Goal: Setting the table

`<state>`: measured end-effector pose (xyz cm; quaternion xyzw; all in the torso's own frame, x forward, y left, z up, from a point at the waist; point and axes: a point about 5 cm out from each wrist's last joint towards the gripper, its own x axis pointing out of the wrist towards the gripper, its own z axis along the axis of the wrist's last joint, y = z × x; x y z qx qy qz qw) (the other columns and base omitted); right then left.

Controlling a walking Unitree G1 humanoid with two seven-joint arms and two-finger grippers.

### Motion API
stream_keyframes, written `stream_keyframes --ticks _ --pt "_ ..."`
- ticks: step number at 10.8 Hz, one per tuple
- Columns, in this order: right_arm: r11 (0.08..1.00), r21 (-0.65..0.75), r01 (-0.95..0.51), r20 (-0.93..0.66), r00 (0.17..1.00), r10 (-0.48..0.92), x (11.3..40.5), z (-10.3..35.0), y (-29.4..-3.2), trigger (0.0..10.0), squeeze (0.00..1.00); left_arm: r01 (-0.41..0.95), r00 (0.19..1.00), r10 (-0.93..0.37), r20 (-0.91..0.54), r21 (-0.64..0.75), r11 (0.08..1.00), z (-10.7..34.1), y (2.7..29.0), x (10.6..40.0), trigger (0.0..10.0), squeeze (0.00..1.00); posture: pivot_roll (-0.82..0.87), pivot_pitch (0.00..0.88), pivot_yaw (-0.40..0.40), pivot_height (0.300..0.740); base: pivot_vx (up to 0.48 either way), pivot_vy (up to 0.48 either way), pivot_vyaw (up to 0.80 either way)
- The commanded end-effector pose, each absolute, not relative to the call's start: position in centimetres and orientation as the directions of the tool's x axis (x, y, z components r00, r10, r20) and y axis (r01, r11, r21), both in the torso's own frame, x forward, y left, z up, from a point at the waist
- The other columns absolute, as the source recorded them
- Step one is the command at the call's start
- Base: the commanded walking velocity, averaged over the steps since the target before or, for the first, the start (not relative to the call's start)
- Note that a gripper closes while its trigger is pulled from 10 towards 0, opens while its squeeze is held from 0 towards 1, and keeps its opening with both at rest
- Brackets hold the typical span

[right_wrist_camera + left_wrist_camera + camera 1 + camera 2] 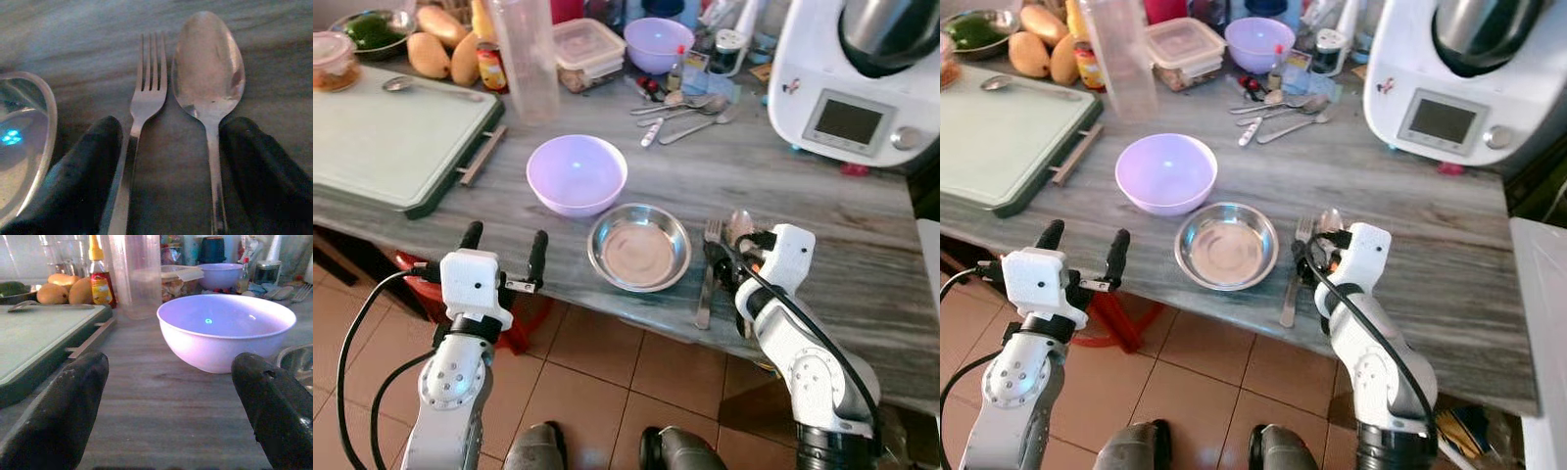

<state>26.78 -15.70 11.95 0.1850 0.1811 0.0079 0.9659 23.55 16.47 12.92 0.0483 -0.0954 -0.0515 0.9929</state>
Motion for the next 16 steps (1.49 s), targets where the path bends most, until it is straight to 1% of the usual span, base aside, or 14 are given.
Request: stream_keyframes --ticks 1,5,6,10,12,14,15,16 --pt "0.929 0.348 0.124 -0.428 0.903 0.04 25.8 10.2 -16.9 10.0 1.0 0.107 0.977 -0.123 0.176 0.099 0.989 12.6 16.3 23.6 10.0 0.0 0.02 0.169 -0.046 0.74 0.0 0.0 0.0" --pt "0.934 0.346 0.091 -0.342 0.939 0.035 25.8 11.4 -17.1 10.0 1.0 0.109 0.975 -0.125 0.181 0.098 0.989 12.7 16.3 23.7 10.0 0.0 0.02 0.161 -0.048 0.74 0.0 0.0 0.0" --pt "0.93 0.354 0.097 -0.305 0.952 0.017 25.6 11.8 -17.5 10.0 0.0 0.109 0.975 -0.126 0.182 0.097 0.989 12.7 16.3 23.7 10.0 0.0 0.02 0.162 -0.047 0.74 0.0 0.0 0.0" --pt "0.937 0.346 0.04 -0.228 0.973 0.042 24.7 12.4 -18.0 10.0 0.0 0.112 0.974 -0.129 0.186 0.098 0.989 12.9 16.3 23.8 10.0 0.0 0.01 0.163 -0.038 0.74 0.0 0.0 0.0" --pt "0.952 0.306 -0.004 -0.169 0.984 0.058 24.1 13.2 -18.3 10.0 0.0 0.112 0.974 -0.129 0.188 0.098 0.989 13.0 16.4 23.9 10.0 0.0 0.01 0.164 -0.037 0.74 0.0 0.0 0.0" --pt "0.982 0.188 0.027 -0.14 0.99 -0.001 23.6 13.5 -19.1 10.0 0.0 0.112 0.974 -0.129 0.187 0.096 0.989 12.9 16.4 23.9 10.0 0.0 0.01 0.166 -0.037 0.74 0.0 0.0 0.0" --pt "0.991 0.11 0.073 -0.145 0.988 -0.056 23.4 13.3 -19.8 10.0 0.0 0.113 0.974 -0.129 0.186 0.095 0.989 12.9 16.4 23.8 10.0 0.0 0.01 0.167 -0.035 0.74 0.0 0.0 0.0" --pt "0.989 0.067 0.129 -0.18 0.977 -0.115 23.2 12.6 -20.6 10.0 0.0 0.114 0.974 -0.13 0.184 0.095 0.989 12.9 16.4 23.8 10.0 0.0 0.01 0.171 -0.035 0.74 0.0 0.0 0.0"
